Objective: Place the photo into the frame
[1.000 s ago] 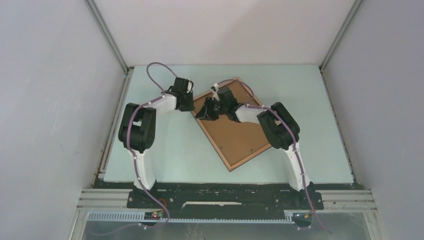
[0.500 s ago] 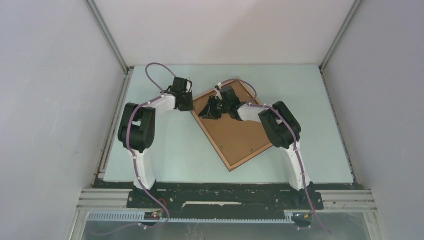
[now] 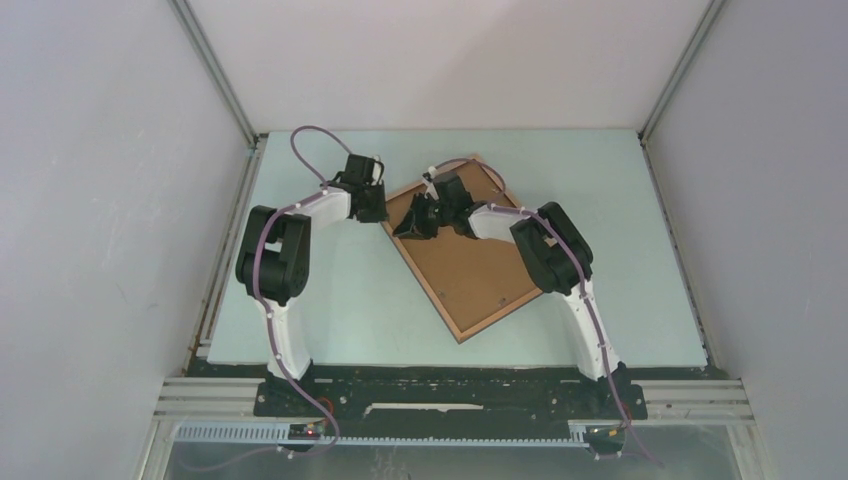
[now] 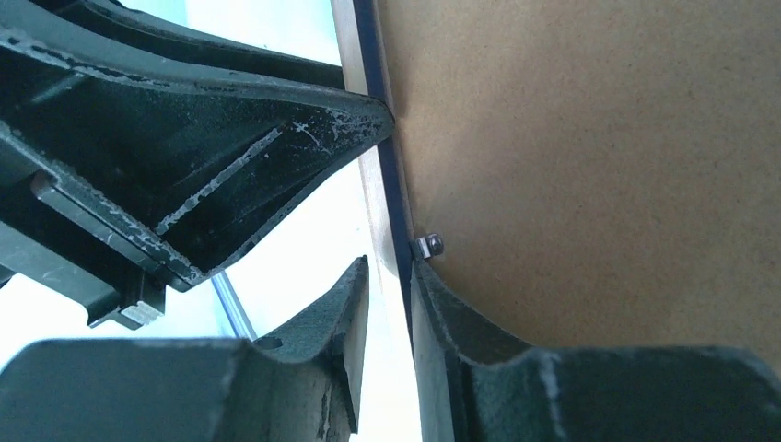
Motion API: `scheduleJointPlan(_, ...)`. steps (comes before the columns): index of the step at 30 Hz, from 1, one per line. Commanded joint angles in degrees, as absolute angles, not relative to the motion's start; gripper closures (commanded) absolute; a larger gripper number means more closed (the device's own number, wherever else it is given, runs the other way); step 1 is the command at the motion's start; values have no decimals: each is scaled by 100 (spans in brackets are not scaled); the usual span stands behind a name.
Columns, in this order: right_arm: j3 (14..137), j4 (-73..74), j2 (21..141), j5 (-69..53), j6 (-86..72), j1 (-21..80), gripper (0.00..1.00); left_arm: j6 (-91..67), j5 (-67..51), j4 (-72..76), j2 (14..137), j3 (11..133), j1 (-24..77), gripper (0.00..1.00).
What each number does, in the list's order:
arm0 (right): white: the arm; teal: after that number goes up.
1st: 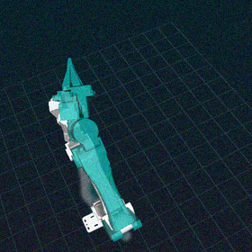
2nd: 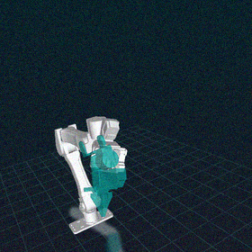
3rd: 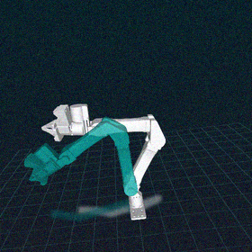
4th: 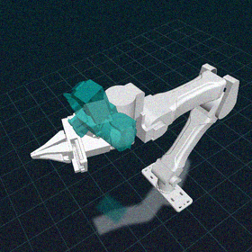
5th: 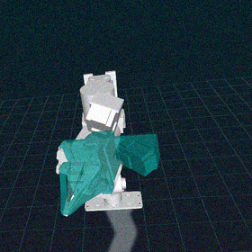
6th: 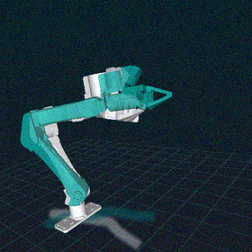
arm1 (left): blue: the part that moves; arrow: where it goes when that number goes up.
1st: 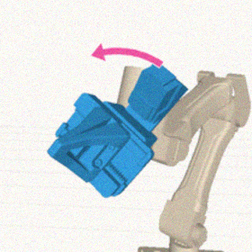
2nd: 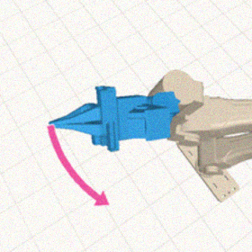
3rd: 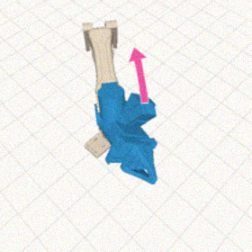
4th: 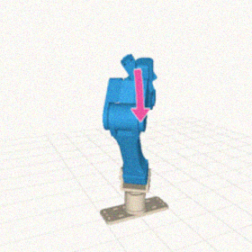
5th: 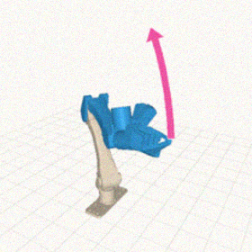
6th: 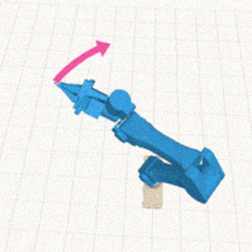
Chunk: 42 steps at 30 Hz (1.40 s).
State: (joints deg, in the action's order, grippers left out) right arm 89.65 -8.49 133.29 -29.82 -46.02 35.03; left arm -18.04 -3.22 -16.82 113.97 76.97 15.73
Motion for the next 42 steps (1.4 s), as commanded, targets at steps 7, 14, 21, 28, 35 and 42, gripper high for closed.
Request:
scheduleJointPlan(7, 9440, -750, 13688, -3267, -4686, 3517, 67, -1762, -644, -1727, 11310, 7860, 1635, 100)
scheduleJointPlan(14, 8224, -907, 12227, -2981, -4307, 3421, 62, -1875, -141, -1871, 11364, 8066, 1498, 100)
scheduleJointPlan(21, 7606, 737, 10696, -1942, -2814, 3357, 48, -2267, -537, -2308, 11452, 8559, 1370, 72)
scheduleJointPlan(28, 7169, 1733, 9503, -943, -1949, 3383, 35, -2714, -541, -2630, 10319, 8150, 1362, 39)
scheduleJointPlan(35, 6429, 1630, 8806, -943, -1518, 3358, 28, -3825, -1004, -2113, 8635, 6530, 1461, 34)
scheduleJointPlan(42, 5052, 389, 8148, -1052, -1831, 2989, 29, -6541, -841, -1376, 7454, 4549, 2034, 38)
